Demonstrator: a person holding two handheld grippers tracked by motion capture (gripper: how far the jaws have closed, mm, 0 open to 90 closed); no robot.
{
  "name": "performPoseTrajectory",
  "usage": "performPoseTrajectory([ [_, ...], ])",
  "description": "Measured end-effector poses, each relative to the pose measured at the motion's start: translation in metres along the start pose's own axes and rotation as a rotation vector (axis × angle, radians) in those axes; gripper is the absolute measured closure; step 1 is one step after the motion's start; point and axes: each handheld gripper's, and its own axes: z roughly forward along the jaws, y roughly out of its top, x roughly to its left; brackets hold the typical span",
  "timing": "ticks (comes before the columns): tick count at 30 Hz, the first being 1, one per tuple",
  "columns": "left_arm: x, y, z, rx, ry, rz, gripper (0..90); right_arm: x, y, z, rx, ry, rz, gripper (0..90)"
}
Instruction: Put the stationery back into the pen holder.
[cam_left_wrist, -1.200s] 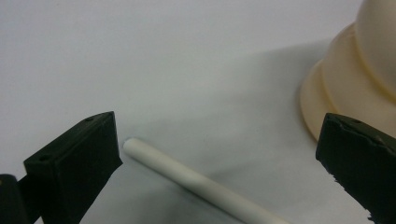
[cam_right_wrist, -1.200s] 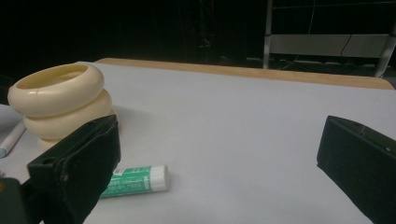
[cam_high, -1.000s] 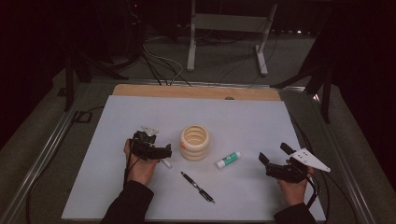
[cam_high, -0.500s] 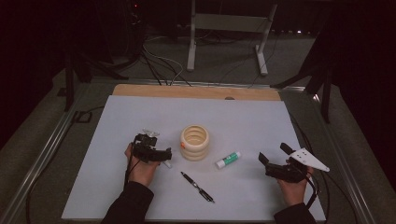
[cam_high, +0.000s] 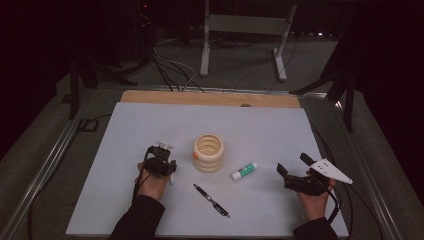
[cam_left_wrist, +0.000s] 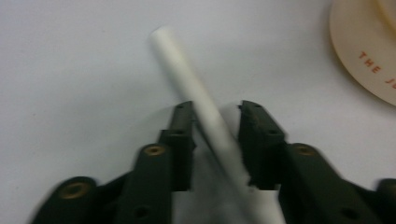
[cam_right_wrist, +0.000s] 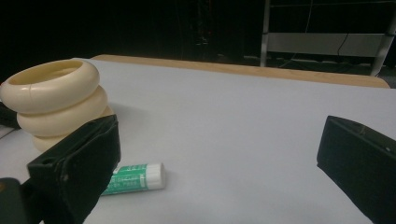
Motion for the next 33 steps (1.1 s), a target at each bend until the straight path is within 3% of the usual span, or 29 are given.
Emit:
performPoseTrajectory([
  [2, 0.001, 0.001, 0.0, 0.005, -0.009, 0.01, 79.1, 0.0, 0.0, 0.0, 0.001, 0.001, 0.0, 0.2],
  [19, 0.007, 0.001, -0.002, -0.02, -0.051, 0.029, 79.4, -0.001, 0.0, 0.0, -0.001, 0.003, 0.002, 0.2],
  [25, 0.009, 0.003, -0.011, -0.077, -0.073, 0.029, 79.4, -0.001, 0.0, 0.0, -0.003, 0.003, 0.002, 0.2],
  [33, 0.013, 0.006, -0.018, -0.11, -0.085, 0.024, 79.4, 0.0, 0.0, 0.0, -0.001, 0.004, 0.002, 0.2],
])
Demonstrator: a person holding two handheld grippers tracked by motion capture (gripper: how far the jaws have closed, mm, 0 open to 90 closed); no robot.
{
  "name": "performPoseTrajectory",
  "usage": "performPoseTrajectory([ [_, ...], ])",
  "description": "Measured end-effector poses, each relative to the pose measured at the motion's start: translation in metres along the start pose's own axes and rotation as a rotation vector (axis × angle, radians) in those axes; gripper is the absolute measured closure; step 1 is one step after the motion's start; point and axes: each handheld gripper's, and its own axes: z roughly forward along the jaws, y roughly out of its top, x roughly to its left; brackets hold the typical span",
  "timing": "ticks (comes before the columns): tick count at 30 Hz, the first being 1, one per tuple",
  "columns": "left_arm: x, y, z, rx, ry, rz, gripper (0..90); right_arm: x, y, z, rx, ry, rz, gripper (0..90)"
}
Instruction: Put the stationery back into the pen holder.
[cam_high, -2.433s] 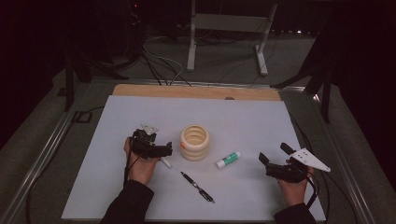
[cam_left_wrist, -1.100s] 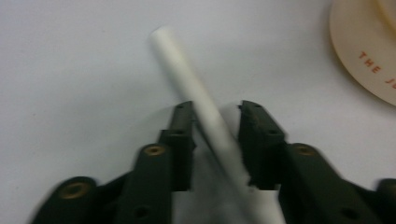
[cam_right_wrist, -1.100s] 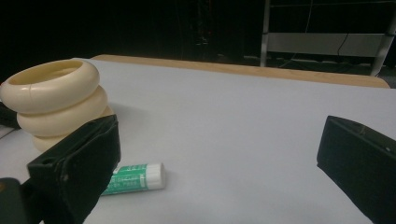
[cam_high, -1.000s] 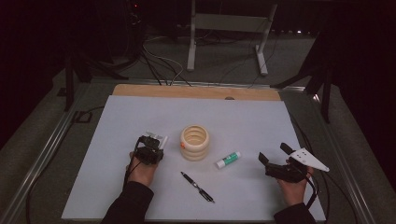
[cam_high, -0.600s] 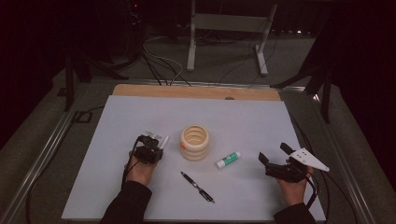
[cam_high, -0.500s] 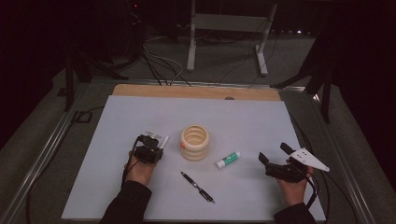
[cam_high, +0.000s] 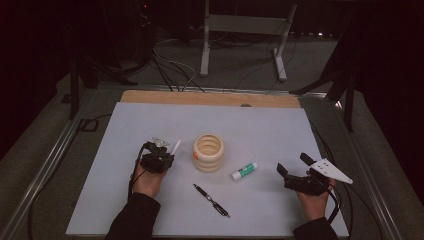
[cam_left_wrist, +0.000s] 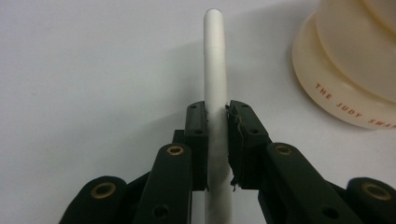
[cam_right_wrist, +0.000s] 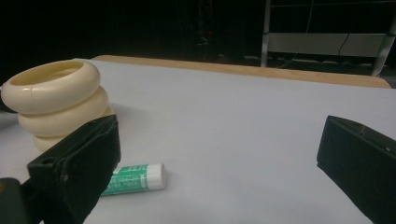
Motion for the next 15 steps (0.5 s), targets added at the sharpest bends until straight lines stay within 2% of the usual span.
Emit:
performPoseTrajectory([
  [15, 0.005, 0.007, -0.016, -0.08, -0.024, -0.003, 79.4, 0.0, 0.0, 0.0, 0.0, 0.001, 0.0, 0.2],
])
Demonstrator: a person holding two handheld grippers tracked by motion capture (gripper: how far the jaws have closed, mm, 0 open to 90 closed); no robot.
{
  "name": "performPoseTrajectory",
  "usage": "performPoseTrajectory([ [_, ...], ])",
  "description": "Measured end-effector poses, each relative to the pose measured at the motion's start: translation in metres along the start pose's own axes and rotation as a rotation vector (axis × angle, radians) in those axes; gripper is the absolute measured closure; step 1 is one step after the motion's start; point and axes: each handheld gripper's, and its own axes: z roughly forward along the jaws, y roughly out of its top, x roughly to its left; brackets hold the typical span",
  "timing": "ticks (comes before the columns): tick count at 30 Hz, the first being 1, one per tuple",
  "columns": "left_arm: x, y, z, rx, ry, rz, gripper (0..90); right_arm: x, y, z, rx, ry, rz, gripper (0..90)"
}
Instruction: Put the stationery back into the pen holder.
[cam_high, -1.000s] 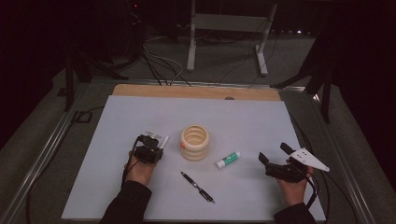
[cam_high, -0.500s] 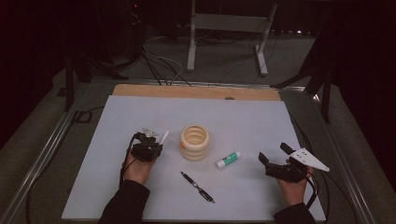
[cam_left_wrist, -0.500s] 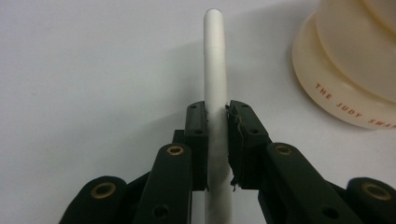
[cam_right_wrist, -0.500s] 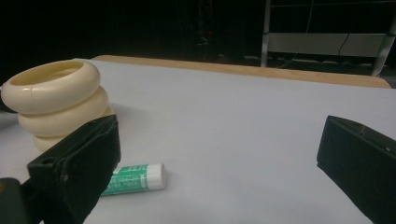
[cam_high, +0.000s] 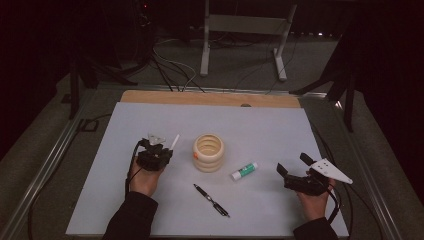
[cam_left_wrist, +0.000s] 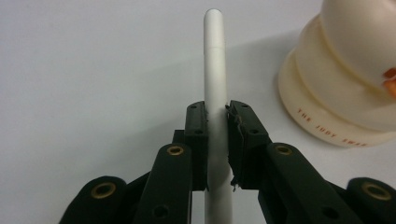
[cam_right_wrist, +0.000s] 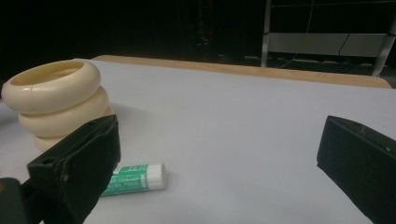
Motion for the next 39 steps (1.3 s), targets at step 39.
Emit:
performPoseTrajectory([
  [39, -0.004, 0.035, -0.027, -0.189, -0.041, 0.044, 79.4, 0.0, 0.0, 0.0, -0.005, 0.005, 0.002, 0.2],
])
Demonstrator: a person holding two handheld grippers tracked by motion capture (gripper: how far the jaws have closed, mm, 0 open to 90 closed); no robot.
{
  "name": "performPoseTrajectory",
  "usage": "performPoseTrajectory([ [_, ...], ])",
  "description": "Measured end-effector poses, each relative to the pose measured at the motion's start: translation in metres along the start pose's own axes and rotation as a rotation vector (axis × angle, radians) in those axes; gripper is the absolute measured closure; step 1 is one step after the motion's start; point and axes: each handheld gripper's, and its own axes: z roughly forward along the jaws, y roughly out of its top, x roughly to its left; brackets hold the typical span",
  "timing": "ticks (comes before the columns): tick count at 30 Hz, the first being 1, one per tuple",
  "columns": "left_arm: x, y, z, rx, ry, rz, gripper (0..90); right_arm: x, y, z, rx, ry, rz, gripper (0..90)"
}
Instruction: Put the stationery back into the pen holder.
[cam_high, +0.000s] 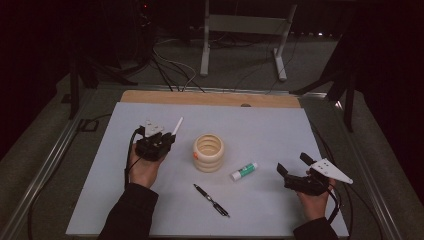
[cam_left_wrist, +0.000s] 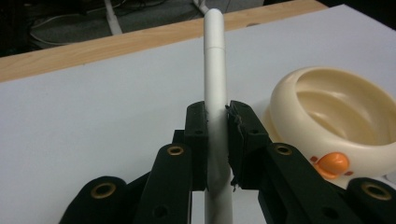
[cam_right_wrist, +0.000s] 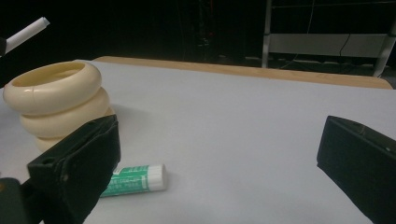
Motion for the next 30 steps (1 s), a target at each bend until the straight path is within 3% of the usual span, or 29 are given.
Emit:
performPoseTrajectory([
  [18, -0.001, 0.01, 0.005, -0.05, -0.027, -0.021, 79.4, 0.0, 0.0, 0.0, 0.001, 0.005, -0.002, 0.2],
  [30, -0.007, 0.018, 0.007, -0.086, -0.048, -0.009, 79.4, 0.0, 0.0, 0.0, 0.0, 0.004, 0.0, 0.2],
])
